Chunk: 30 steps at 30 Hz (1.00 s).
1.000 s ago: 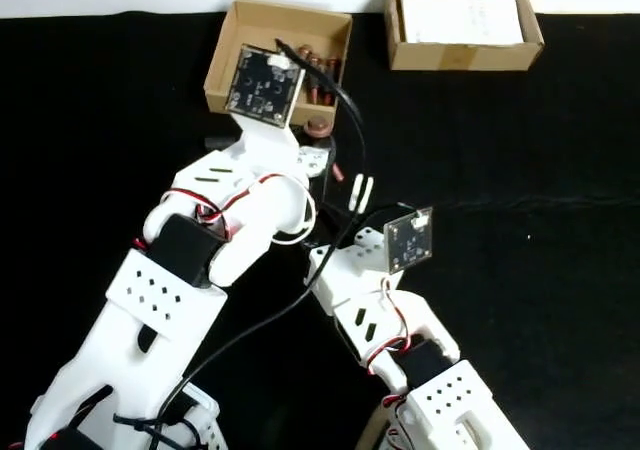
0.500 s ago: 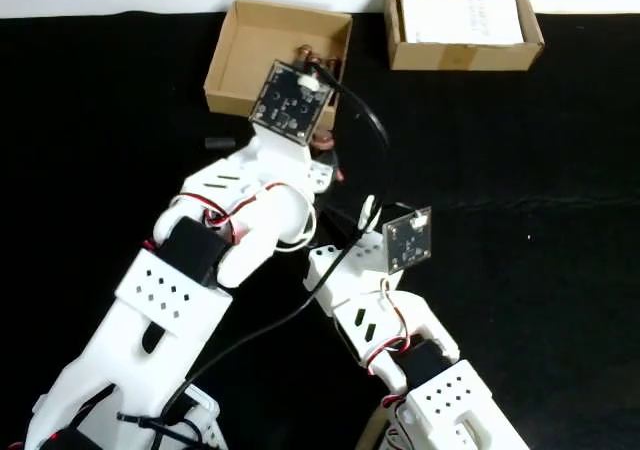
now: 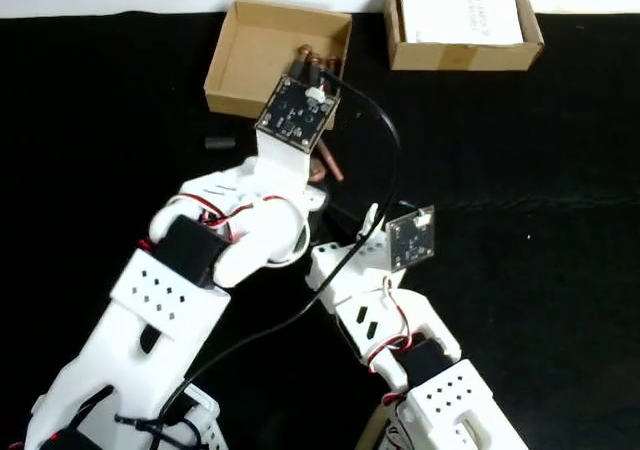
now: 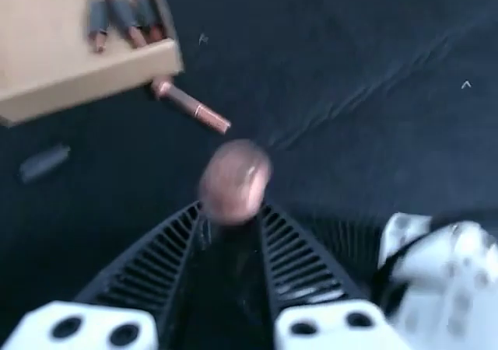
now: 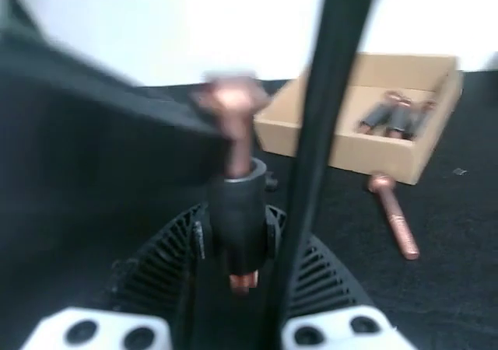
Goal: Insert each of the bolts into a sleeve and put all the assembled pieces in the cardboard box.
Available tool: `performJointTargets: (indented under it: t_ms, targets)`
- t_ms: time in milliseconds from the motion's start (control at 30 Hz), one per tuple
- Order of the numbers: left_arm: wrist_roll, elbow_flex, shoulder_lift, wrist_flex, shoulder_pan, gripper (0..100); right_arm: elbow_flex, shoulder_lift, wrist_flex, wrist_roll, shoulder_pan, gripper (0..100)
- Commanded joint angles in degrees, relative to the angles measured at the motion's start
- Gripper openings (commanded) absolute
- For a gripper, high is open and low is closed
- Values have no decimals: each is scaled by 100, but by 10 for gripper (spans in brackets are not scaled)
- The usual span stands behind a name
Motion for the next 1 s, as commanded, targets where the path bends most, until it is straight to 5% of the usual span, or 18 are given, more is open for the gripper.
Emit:
performJointTargets:
  t_ms: [0, 200, 400, 500, 967]
  targets:
    - [9, -409, -48, 615, -154, 207, -479, 22, -92, -26, 180, 8]
    - [-9, -1209, -84, 1635, -558, 217, -505, 31, -127, -35, 215, 8]
    - [-53, -2185, -84, 2224, -2114, 124, -1938, 1560, -84, -26, 787, 8]
    - [-668, -1895, -92, 2180, -2844, 2, -3169, 3046, -84, -18, 954, 8]
    - [-1890, 866, -2571, 1697, -4374, 46, -9736, 9859, -479, 0, 1191, 8]
